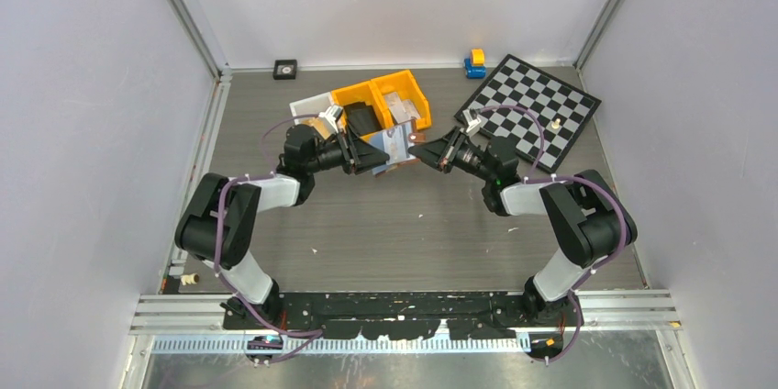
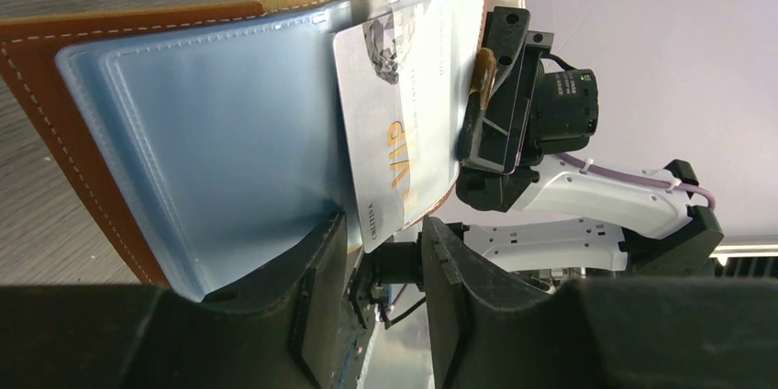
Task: Take the credit cards out of the card holder
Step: Remove the credit card from the card holder.
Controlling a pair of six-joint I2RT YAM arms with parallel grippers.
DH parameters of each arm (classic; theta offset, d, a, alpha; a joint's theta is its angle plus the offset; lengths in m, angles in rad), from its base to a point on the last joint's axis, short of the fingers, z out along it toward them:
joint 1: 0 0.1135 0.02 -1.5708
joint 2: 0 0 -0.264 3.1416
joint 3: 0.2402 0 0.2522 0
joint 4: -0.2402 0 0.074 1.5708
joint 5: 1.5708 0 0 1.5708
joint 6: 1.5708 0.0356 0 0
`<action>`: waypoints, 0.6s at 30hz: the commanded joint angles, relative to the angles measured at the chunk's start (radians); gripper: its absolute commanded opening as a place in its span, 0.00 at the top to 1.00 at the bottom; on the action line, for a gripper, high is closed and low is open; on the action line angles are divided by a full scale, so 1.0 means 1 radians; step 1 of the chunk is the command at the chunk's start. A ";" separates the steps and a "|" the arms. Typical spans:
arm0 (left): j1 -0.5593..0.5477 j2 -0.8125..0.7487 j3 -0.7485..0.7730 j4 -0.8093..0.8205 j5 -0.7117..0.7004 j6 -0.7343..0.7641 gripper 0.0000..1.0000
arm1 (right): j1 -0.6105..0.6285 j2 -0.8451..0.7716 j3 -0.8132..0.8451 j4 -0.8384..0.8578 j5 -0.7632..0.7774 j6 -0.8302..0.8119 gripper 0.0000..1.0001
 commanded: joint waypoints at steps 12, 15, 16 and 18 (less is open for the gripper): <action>0.003 0.077 -0.004 0.341 0.056 -0.181 0.89 | 0.034 0.003 0.042 0.108 -0.045 0.032 0.99; 0.004 0.082 -0.005 0.331 0.052 -0.178 1.00 | 0.032 -0.009 0.034 0.099 -0.035 0.021 0.99; 0.006 0.084 -0.006 0.329 0.051 -0.177 1.00 | 0.027 -0.013 0.031 0.096 -0.028 0.019 1.00; 0.013 0.087 -0.011 0.327 0.048 -0.177 1.00 | 0.012 -0.024 0.013 0.095 -0.013 0.019 0.99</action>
